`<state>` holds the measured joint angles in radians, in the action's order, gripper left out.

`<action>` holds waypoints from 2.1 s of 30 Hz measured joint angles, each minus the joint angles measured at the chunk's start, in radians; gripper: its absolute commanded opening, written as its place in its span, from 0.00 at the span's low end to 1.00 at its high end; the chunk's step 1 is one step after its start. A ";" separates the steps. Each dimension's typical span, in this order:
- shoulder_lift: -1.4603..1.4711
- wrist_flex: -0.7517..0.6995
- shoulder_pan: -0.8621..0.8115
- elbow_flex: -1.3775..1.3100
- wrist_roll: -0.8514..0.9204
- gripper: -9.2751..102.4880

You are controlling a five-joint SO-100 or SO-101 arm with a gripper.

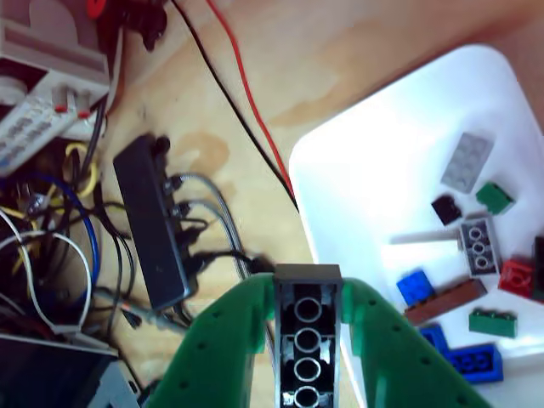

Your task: Put all lego bricks in the bin.

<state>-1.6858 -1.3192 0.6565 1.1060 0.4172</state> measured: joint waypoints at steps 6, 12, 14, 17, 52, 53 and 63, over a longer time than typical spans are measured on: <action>0.192 0.069 0.014 0.124 -0.054 0.13; 0.196 0.118 0.006 0.161 -0.052 0.30; 0.181 0.146 -0.026 0.222 -0.060 0.32; 0.051 0.233 -0.186 0.414 -0.021 0.38; 0.098 1.359 -1.066 1.335 1.012 0.21; 0.106 1.376 -1.068 1.335 1.014 0.21; 0.067 1.344 -1.028 1.339 0.965 0.08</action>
<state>-1.6183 0.0245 -0.3712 2.4452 1.3821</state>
